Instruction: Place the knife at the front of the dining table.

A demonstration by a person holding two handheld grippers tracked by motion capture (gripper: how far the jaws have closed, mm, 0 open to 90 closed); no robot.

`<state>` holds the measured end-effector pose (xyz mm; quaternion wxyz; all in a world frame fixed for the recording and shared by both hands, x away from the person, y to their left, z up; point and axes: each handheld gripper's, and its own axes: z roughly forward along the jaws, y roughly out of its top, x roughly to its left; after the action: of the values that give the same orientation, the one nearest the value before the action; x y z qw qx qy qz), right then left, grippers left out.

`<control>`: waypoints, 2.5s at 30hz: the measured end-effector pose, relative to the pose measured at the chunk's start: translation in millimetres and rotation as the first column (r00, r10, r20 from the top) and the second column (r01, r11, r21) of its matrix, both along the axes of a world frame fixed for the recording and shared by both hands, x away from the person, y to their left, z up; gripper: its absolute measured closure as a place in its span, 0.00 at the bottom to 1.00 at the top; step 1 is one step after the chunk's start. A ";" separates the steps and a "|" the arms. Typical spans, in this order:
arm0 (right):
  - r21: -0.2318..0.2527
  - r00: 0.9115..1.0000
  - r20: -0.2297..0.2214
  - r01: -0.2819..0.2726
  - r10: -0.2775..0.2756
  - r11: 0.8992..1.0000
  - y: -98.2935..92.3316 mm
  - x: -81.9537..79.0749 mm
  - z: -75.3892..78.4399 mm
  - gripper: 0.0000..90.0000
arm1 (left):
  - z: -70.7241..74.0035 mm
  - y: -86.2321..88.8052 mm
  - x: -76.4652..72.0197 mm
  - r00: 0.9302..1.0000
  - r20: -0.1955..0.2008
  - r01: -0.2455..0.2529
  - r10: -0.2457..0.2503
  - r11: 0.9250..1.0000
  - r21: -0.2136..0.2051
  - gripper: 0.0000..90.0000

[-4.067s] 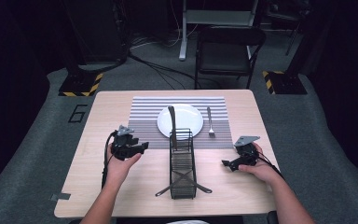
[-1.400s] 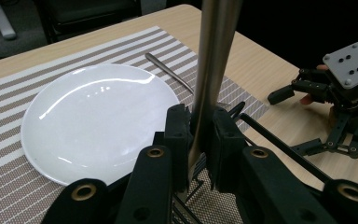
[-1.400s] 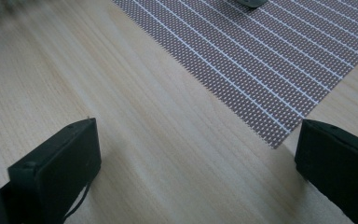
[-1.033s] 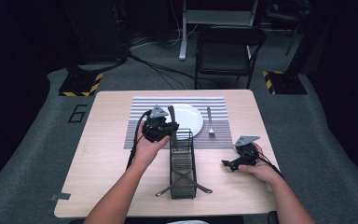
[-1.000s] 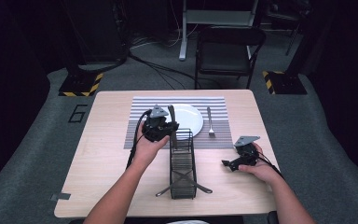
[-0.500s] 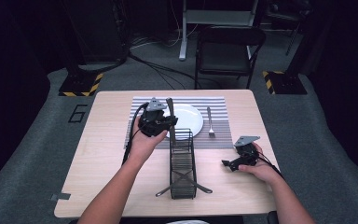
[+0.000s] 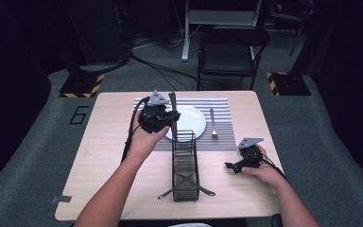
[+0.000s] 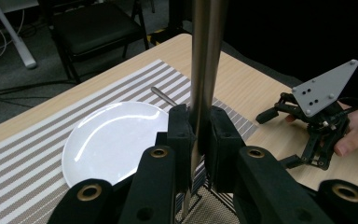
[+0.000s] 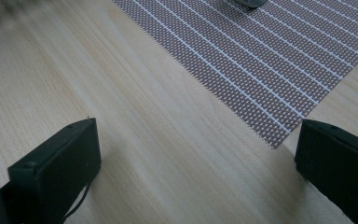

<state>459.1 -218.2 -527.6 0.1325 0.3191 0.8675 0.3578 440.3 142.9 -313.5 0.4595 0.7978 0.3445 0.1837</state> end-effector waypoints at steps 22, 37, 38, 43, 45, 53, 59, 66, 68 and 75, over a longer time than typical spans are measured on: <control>0.001 1.000 -0.004 0.003 -0.003 1.000 0.2 -0.3 0.0 0.00 | 26.5 23.4 1.2 0.998 0.027 -0.048 0.048 0.999 -0.023 0.91; 0.001 1.000 -0.003 0.002 -0.002 1.000 0.1 -0.3 0.0 0.00 | 16.6 43.8 16.3 0.992 0.010 -0.124 0.125 0.992 -0.039 0.91; 0.001 1.000 -0.003 0.002 -0.002 1.000 0.1 -0.3 0.0 0.00 | 15.8 45.0 17.2 0.991 0.008 -0.130 0.130 0.991 -0.037 0.91; 0.001 1.000 -0.003 0.002 -0.002 1.000 0.1 -0.3 0.0 0.00 | 10.7 51.1 22.2 0.987 0.013 -0.162 0.163 0.986 -0.030 0.91; 0.001 1.000 -0.003 0.002 -0.002 1.000 0.1 -0.3 0.0 0.00 | 8.3 53.7 24.3 0.985 0.010 -0.172 0.172 0.985 -0.032 0.91; 0.000 1.000 0.000 0.000 0.000 1.000 0.0 0.0 0.0 0.00 | -4.4 63.8 33.0 0.976 -0.014 -0.216 0.216 0.975 -0.055 0.91; 0.000 1.000 0.000 -0.001 0.001 1.000 -0.1 -0.1 -0.1 0.00 | -14.6 69.0 37.3 0.972 -0.020 -0.236 0.235 0.970 -0.054 0.91; -0.001 1.000 0.003 -0.003 0.003 1.000 -0.2 0.2 -0.2 0.00 | -28.6 77.1 42.4 0.962 -0.027 -0.272 0.271 0.962 -0.037 0.91; -0.001 1.000 0.003 -0.003 0.003 1.000 -0.2 0.2 -0.1 0.00 | -33.1 79.3 44.1 0.962 -0.034 -0.272 0.271 0.962 -0.028 0.91; -0.001 1.000 0.003 -0.003 0.003 1.000 -0.2 0.2 -0.1 0.00 | -48.4 85.1 47.0 0.955 -0.051 -0.291 0.291 0.957 0.013 0.91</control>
<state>459.3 -218.4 -527.8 0.1334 0.3170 0.8680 0.3582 487.3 228.0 -361.9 0.4164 0.7441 0.4695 0.2292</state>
